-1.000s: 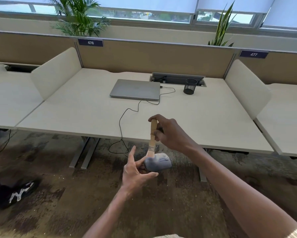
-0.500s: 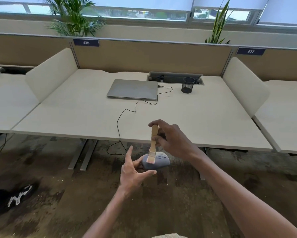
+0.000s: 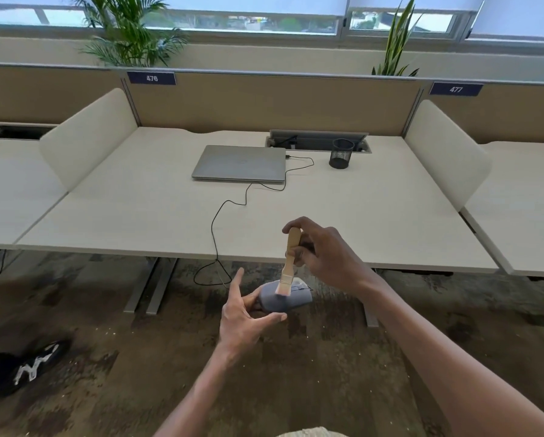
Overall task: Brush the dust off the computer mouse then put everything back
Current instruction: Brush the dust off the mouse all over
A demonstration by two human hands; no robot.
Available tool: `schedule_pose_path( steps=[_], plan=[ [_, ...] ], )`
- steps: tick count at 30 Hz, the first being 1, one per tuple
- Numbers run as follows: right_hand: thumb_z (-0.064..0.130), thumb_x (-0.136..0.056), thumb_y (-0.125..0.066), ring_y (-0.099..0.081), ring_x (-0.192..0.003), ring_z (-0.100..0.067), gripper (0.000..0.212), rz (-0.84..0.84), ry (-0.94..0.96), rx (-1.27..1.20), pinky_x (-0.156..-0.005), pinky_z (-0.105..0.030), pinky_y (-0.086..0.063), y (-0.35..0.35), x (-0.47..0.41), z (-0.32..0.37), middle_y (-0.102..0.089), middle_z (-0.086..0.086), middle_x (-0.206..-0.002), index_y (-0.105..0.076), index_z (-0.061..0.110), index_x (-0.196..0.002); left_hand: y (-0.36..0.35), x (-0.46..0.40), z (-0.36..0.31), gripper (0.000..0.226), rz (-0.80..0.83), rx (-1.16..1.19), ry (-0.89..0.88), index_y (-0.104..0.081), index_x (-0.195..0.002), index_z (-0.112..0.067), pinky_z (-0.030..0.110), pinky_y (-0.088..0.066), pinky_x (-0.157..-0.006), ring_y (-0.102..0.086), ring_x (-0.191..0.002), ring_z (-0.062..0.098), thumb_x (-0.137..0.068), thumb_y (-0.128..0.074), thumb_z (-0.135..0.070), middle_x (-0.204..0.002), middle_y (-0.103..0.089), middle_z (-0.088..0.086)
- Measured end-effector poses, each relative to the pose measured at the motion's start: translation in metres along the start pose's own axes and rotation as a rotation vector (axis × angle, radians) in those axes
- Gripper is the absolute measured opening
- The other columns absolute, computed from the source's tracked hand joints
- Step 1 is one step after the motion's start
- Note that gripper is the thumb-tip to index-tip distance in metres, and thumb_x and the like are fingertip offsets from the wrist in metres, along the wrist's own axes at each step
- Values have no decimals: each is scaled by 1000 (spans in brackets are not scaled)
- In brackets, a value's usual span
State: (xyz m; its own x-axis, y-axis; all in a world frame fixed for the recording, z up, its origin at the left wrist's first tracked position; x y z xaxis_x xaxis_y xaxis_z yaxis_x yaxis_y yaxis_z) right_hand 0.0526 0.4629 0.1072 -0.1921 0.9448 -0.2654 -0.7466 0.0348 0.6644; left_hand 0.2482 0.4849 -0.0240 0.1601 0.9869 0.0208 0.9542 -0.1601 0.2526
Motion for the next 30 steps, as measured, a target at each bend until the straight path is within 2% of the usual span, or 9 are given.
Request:
schedule_pose_path(
  steps=[2,4,8,12,17,20,24,27,30],
  plan=[
    [-3,-94,-63,-73,-76,-14,36,-1,-22,25,-73,-37,-62,-1,-2,-3,-71,-7,-86,-54,22,-118,0,0,-1,137,10,10,-7,-14,-162,-20,3,-46,-89,-61,-98,-23,-54,-97,-41,-130,-70,9],
    [-3,-94,-62,-72,-73,-13,35,-20,-54,29,-72,-39,-62,-1,-7,-6,-71,-8,-85,-54,20,-119,0,0,0,137,18,19,0,-14,-162,-21,5,-48,-90,-63,-100,-20,-55,-99,-36,-129,-70,10],
    [-2,-94,-61,-71,-72,-23,37,-38,-96,55,-73,-45,-60,-2,-15,-9,-71,-10,-85,-54,16,-126,0,0,2,136,28,14,5,-15,-161,-24,7,-48,-92,-66,-101,-16,-56,-100,-32,-127,-71,10],
    [1,-93,-64,-72,-71,-23,47,-83,-85,33,-73,-42,-61,-6,-22,-4,-73,-11,-84,-51,14,-137,3,1,1,133,18,-5,-6,-15,-161,-24,7,-47,-94,-65,-101,-12,-58,-100,-31,-129,-71,7],
    [4,-95,-63,-73,-72,-24,54,-21,-156,50,-73,-36,-63,-17,-32,0,-72,-13,-88,-45,8,-146,3,4,-3,133,38,-10,-33,-14,-162,-20,1,-44,-89,-59,-99,-25,-60,-99,-24,-132,-68,10],
    [5,-95,-62,-73,-69,-23,54,-8,-242,58,-68,-30,-62,-15,-34,-8,-70,-15,-89,-44,6,-146,4,8,-5,133,32,-18,-32,-13,-162,-22,12,-48,-98,-63,-106,-16,-60,-99,-24,-129,-70,8],
    [6,-96,-60,-73,-71,-25,54,-8,-322,135,-70,-33,-61,-11,-32,-20,-71,-18,-96,-42,5,-147,4,11,-4,132,28,-27,-46,-13,-161,-23,39,-52,-106,-69,-117,12,-62,-99,-21,-124,-73,9],
    [6,-96,-59,-73,-73,-27,54,-41,-318,135,-76,-43,-62,-8,-29,-25,-70,-18,-94,-42,5,-148,5,13,-1,128,33,-27,-54,-17,-161,-24,31,-52,-104,-70,-111,1,-62,-99,-21,-121,-74,1],
    [5,-96,-62,-74,-66,-15,52,-87,-284,5,-73,-33,-64,-6,-25,-22,-72,-11,-86,-46,8,-145,9,12,2,117,34,-20,-52,-28,-155,-27,10,-51,-92,-65,-102,-17,-61,-99,-23,-117,-70,-11]
  ],
)
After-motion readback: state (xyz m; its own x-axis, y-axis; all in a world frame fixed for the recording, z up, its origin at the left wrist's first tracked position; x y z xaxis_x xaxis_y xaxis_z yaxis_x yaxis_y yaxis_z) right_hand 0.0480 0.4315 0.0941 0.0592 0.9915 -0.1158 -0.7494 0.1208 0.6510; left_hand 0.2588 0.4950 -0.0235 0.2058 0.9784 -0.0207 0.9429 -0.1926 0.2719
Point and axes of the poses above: each hand's wrist, its own x-axis away from the middle knuckle, its own y-axis out of the back of the hand, z = x × y, the point moved 2 cm from there along -x, towards the middle knuckle
